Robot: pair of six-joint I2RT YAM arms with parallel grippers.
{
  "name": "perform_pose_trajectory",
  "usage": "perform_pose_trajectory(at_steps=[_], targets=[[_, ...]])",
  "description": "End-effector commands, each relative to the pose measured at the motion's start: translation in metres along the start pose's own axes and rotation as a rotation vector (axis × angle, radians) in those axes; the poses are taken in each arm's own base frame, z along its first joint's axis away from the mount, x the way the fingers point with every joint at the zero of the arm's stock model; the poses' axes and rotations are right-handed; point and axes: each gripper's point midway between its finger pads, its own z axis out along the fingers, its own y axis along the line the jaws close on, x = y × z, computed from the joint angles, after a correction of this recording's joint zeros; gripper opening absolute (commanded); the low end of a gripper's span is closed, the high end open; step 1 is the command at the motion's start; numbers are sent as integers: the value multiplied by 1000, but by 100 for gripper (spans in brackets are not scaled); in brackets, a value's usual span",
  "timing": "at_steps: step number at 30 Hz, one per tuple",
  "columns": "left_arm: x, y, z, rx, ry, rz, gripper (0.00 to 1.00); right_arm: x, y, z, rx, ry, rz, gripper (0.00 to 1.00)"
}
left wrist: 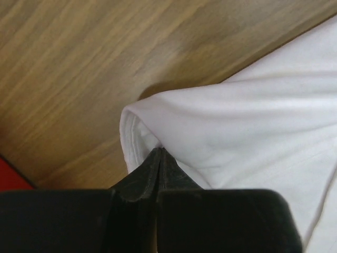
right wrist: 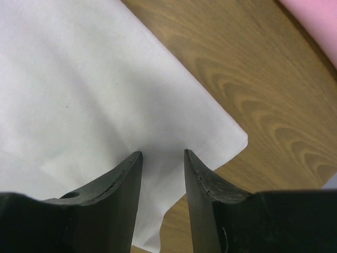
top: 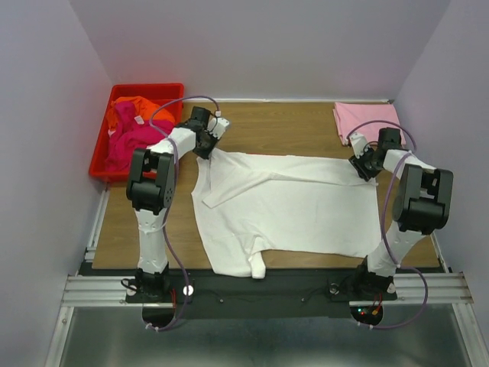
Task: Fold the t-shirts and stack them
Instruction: Fold the tshirt
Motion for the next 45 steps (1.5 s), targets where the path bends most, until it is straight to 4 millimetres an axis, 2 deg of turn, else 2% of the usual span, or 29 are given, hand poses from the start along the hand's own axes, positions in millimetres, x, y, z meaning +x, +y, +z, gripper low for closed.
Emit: perform_pose_trajectory(at_steps=[1,2,4,5,7,9,12,18,27,31,40,45], targets=[[-7,12,-32,2,8,50,16,2,13,-19,-43,41,77,45],[-12,10,-48,11,-22,63,23,-10,4,-28,-18,13,79,47],[-10,-5,-62,77,-44,73,31,-23,-2,-38,-14,-21,88,49],[-19,-8,-81,81,-88,83,32,-28,-4,-42,-14,-33,88,50],[-21,-21,-95,136,-124,91,35,-36,-6,-52,-17,-52,83,50],[-24,-33,-108,179,-155,98,37,-37,-3,-55,-32,-50,81,50],[-33,-54,-112,262,-193,105,40,-28,5,-54,-66,-20,67,50],[-47,-81,-90,318,-189,93,41,-11,17,-46,-107,40,46,52],[-45,-104,-54,350,-141,97,43,10,25,-37,-135,108,-1,58],[-44,-109,-43,348,-130,91,43,18,27,-35,-140,135,-28,58],[-48,-121,-26,359,-128,101,43,24,27,-32,-144,157,-43,58],[-48,-125,-16,361,-118,101,45,25,26,-35,-136,161,-59,63]])
